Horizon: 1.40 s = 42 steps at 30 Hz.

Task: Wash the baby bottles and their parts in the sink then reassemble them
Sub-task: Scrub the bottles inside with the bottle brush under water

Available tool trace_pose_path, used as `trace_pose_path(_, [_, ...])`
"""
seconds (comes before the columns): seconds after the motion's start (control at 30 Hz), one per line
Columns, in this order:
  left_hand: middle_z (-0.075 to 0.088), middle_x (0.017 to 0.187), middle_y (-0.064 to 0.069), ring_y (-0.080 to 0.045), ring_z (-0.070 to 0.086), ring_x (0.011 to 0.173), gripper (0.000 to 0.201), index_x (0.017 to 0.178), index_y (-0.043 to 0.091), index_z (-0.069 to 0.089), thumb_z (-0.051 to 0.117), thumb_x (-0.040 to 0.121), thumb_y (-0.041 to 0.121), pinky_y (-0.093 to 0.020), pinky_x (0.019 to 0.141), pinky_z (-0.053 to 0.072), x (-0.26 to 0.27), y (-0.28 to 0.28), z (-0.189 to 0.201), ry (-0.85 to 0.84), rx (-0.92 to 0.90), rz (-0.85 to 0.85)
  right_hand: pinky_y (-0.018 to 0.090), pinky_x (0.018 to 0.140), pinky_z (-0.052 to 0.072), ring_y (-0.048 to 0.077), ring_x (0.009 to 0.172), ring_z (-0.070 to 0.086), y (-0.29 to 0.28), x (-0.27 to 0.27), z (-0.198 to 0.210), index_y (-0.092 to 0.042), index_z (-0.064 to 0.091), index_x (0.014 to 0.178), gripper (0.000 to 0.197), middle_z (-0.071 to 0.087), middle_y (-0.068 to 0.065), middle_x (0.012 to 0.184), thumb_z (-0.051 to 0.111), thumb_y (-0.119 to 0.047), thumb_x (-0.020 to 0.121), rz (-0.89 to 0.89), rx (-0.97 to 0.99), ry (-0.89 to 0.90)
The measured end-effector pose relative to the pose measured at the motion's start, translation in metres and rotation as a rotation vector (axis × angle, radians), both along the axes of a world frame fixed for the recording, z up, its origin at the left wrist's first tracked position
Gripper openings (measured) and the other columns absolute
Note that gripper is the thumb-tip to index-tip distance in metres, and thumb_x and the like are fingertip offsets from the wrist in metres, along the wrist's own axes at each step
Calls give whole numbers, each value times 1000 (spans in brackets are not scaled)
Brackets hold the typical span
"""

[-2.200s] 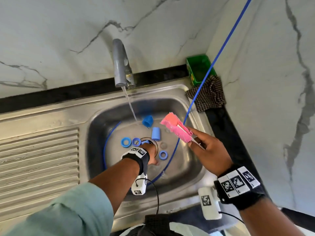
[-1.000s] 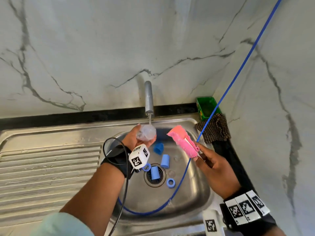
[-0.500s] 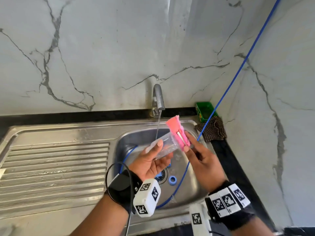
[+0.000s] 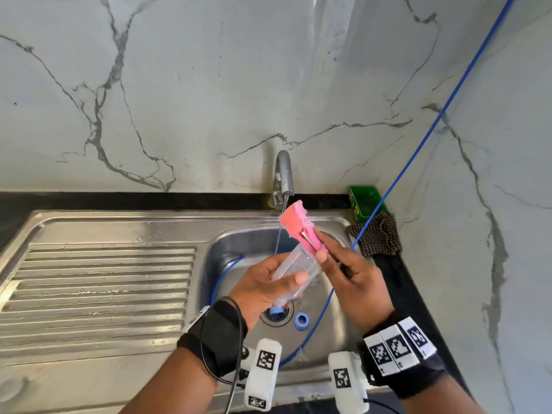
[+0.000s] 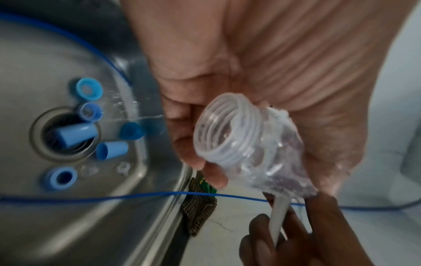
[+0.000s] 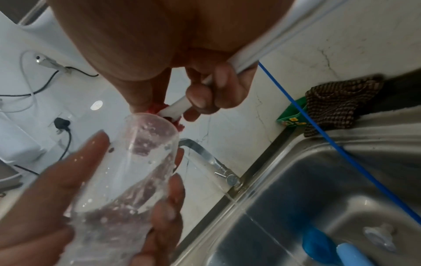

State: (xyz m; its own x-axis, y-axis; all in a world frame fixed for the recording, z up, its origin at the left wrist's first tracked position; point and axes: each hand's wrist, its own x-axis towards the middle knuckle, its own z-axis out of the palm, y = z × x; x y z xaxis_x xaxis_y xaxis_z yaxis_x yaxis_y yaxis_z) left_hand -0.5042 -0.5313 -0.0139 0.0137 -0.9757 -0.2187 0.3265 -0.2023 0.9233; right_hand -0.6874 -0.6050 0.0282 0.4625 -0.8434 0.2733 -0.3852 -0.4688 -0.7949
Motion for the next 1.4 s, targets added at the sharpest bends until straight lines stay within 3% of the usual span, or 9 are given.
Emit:
trace_pose_path(0.2, [74,96,2,-22,71,88,43,112,27,66,78,75,45,-49,83,59,-31,-17,12,-262,-10,71,10,72,44,10,86,61,-21,-19,-5,-39,64,132,32,57,-5,99,60,-37,100,104,-30,-17])
trace_pose_path(0.37, [75,103,5,-14,71,97,33,111,30,70,83,80,33,-24,78,57,-64,-22,16,-325,-103,102,32,80,53,9,91,65,-43,-45,-9,-39,68,127,33,64,-10,99,61,-41,94,86,73,-67])
trace_pose_path(0.5, [76,98,2,-13,72,89,42,108,23,69,88,74,37,-20,73,53,-73,-27,16,-325,-111,195,20,74,51,12,86,63,-39,-49,-6,-33,69,127,33,61,-7,97,69,-28,94,200,53,-130])
trace_pose_path(0.63, [75,97,-2,-9,69,85,45,108,19,71,91,70,31,-17,71,52,-79,-29,18,-321,-119,162,24,81,52,12,90,65,-59,-64,-11,-36,72,120,34,63,-11,99,76,-29,87,173,99,-159])
trace_pose_path(0.83, [77,98,1,-14,72,93,45,99,30,74,85,60,50,-21,78,52,-78,-31,19,-315,-158,205,22,68,49,2,73,57,-50,-63,-5,-33,76,113,34,63,-9,101,80,-24,81,234,167,-272])
trace_pose_path(1.0, [72,82,14,-3,65,74,69,101,27,70,74,58,81,-17,67,49,-72,-29,22,-337,-182,177,14,64,44,0,63,54,-47,-54,0,-28,76,115,36,66,-15,97,81,-15,82,186,150,-265])
trace_pose_path(1.13, [75,91,11,-4,70,82,82,109,18,71,70,59,83,-17,69,52,-57,-22,27,-342,-214,192,23,59,46,2,60,50,-40,-50,3,-30,76,114,33,69,-7,98,78,-21,82,221,164,-276])
trace_pose_path(1.27, [75,98,9,-5,69,86,69,112,29,71,70,65,80,-20,74,51,-49,-16,29,-363,-201,155,28,63,48,11,66,56,-31,-34,1,-33,75,114,36,67,-7,95,79,-14,84,137,132,-233])
trace_pose_path(1.4, [74,114,7,-12,67,112,67,113,31,72,68,68,80,-35,96,52,-23,-11,28,-397,-215,162,23,56,45,4,59,50,-20,-20,8,-27,77,112,30,69,-2,95,80,-18,84,196,132,-268])
